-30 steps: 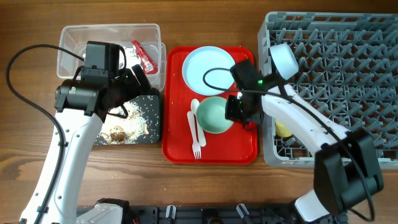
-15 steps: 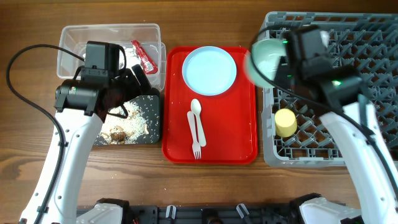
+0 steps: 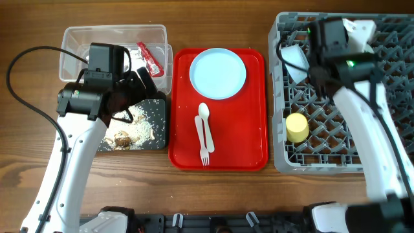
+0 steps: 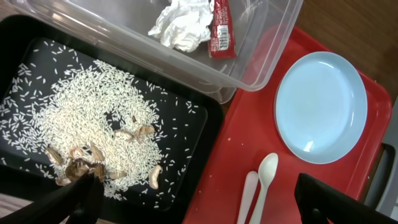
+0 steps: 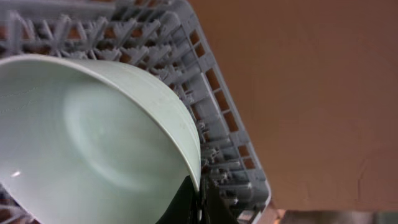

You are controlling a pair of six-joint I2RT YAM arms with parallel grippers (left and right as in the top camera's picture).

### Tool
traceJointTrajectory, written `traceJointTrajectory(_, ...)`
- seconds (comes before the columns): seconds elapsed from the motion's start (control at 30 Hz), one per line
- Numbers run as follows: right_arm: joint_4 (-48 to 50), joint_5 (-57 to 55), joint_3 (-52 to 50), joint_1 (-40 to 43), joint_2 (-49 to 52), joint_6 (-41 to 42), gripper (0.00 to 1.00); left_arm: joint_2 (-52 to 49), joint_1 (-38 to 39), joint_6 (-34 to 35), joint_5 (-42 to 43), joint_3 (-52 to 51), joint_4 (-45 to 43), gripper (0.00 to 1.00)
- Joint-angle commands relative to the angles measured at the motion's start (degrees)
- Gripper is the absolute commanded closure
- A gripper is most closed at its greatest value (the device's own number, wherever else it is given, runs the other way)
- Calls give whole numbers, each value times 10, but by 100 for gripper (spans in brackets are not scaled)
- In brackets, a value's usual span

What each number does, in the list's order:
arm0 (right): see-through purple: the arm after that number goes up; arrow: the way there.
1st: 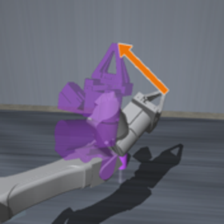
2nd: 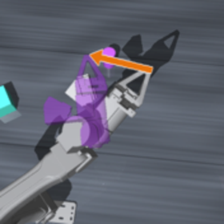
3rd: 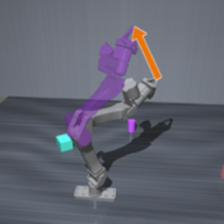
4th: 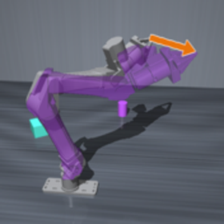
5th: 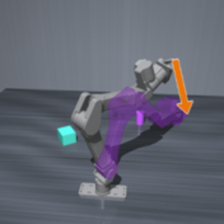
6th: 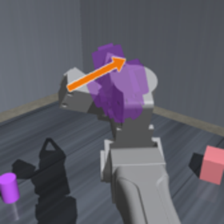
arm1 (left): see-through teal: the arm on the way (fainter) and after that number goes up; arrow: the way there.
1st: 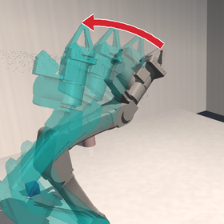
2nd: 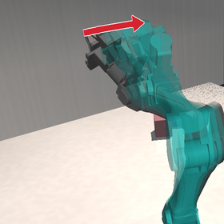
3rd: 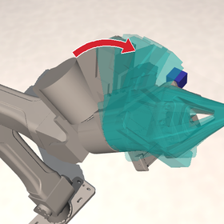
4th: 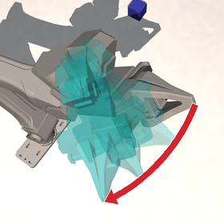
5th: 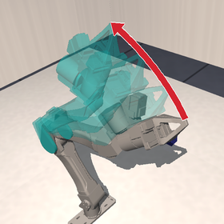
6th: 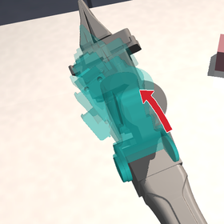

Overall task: Sort waste into correct bins and load items into the dishwasher rack
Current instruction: 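Carry the pale-green bowl with the right gripper into the rack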

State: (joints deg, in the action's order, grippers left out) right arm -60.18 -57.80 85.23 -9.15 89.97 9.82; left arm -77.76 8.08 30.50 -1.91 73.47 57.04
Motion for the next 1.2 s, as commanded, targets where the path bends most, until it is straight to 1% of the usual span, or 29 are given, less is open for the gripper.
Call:
traceJointTrajectory(0.0,94,-58,-6,10,59,-81,96,11,-5,-1,-10,8,1,0)
traceJointTrajectory(0.27,421,-56,-6,19,136,-292,96,11,-5,-1,-10,8,1,0)
traceJointTrajectory(0.37,500,-56,-6,28,163,-326,96,11,-5,-1,-10,8,1,0)
traceJointTrajectory(0.47,541,-47,-6,40,192,-340,96,11,-5,-1,-10,8,1,0)
traceJointTrajectory(0.63,549,-20,-6,50,230,-339,96,11,-5,-1,-10,8,0,0)
traceJointTrajectory(0.8,544,16,-6,50,244,-336,96,11,-5,0,-10,8,1,0)
traceJointTrajectory(1.0,475,71,-6,45,250,-335,96,11,-5,-1,-10,8,1,0)
traceJointTrajectory(1.17,448,76,-6,42,249,-312,96,11,-5,-1,-10,8,1,0)
